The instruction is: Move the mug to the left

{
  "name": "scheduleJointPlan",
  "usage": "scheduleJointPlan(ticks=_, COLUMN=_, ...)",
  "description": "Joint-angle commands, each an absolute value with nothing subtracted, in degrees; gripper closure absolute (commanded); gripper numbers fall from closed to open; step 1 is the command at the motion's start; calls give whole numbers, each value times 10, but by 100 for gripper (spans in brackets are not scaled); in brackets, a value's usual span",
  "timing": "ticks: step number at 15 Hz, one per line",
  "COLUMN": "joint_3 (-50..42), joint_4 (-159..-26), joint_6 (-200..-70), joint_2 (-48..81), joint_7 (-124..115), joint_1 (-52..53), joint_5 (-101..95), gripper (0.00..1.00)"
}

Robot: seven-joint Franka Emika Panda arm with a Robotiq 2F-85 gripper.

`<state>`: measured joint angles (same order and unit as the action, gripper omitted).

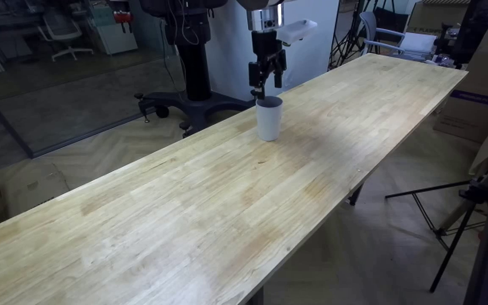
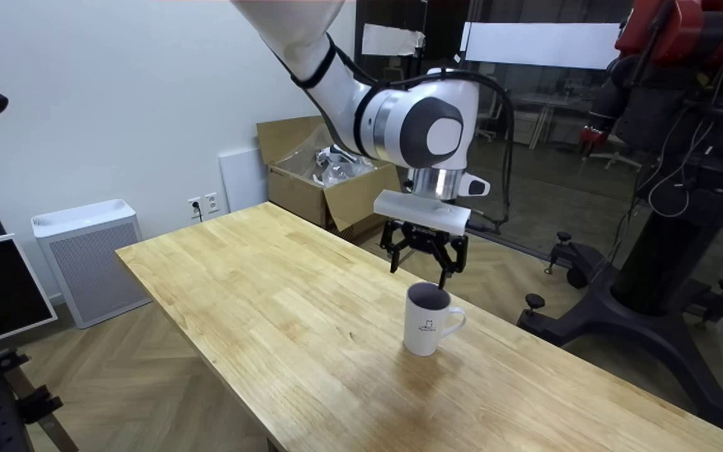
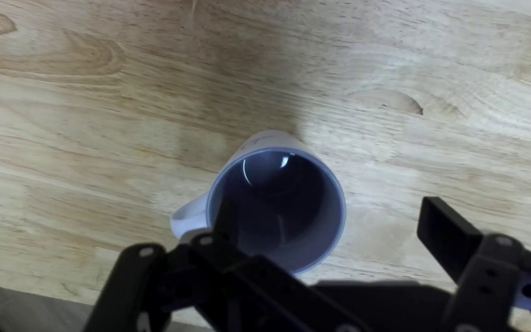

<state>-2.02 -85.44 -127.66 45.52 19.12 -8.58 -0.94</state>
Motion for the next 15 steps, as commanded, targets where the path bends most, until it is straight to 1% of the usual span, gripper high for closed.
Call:
scheduleJointPlan(ticks=1, joint_3=-13, joint_4=-781, joint_6=-1231, joint_2=505, joint_7=182, joint_1=-90, joint_5=-13, gripper=0)
scheduleJointPlan(ticks=12, joint_3=-18, joint_4=-663, joint_6=-1119, joint_2=592, joint_7=176, joint_1=-89, joint_5=-18, gripper=0)
scheduleJointPlan(ticks=13, joint_3=-17, joint_4=-654, joint_6=-1112, joint_2=597, joint_7=176, joint_1=-90, joint_5=-18, gripper=21)
scheduleJointPlan(ticks=15, joint_3=-18, joint_4=-636, joint_6=-1100, joint_2=607, joint_7=176, joint_1=-90, joint_5=-19, gripper=32)
